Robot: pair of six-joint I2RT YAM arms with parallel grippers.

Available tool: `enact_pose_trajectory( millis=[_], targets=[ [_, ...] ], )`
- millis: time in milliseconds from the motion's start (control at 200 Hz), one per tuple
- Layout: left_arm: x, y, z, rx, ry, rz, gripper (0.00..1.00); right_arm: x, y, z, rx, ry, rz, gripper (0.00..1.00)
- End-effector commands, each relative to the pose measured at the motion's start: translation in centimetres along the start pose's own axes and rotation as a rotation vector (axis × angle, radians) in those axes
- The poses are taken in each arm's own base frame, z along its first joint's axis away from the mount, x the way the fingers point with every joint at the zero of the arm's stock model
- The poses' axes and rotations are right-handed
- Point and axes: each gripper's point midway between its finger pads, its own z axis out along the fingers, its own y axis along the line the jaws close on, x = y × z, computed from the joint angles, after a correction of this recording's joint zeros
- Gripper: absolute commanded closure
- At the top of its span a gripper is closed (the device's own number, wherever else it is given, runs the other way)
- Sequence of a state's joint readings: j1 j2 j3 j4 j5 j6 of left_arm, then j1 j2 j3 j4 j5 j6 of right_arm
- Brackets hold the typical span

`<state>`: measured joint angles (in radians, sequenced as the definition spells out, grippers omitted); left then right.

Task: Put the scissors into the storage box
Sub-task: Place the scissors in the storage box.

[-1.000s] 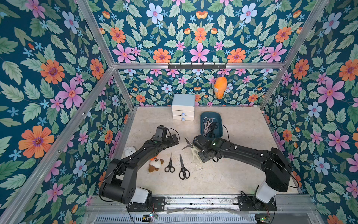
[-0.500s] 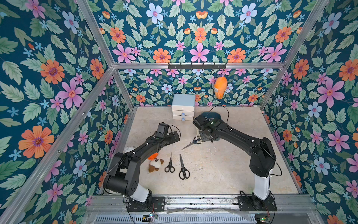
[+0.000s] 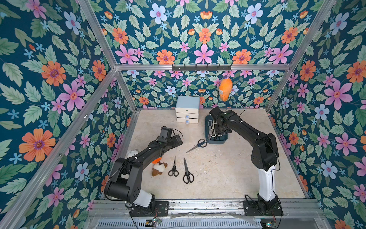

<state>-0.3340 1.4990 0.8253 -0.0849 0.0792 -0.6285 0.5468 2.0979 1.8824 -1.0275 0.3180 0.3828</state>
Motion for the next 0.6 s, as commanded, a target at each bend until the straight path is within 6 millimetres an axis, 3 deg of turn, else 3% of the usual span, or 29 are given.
enact_pose_trajectory(
  millis=[0,255,595],
  targets=[
    [-0.5,0.1,-0.2,-0.009,-0.030,-0.017,0.01,0.3,0.4,1.1,-0.030,0.038,0.037,1.00],
    [-0.2,0.9,-0.5,-0.030,-0.038,-0.023,0.01,1.1,0.6,3.9,-0.013,0.090,0.033,1.00],
    [0.1,1.3,-1.2,-0.038,-0.046,-0.016,0.01,1.3,0.6,5.7,-0.004,0.119,0.049,1.00]
  ],
)
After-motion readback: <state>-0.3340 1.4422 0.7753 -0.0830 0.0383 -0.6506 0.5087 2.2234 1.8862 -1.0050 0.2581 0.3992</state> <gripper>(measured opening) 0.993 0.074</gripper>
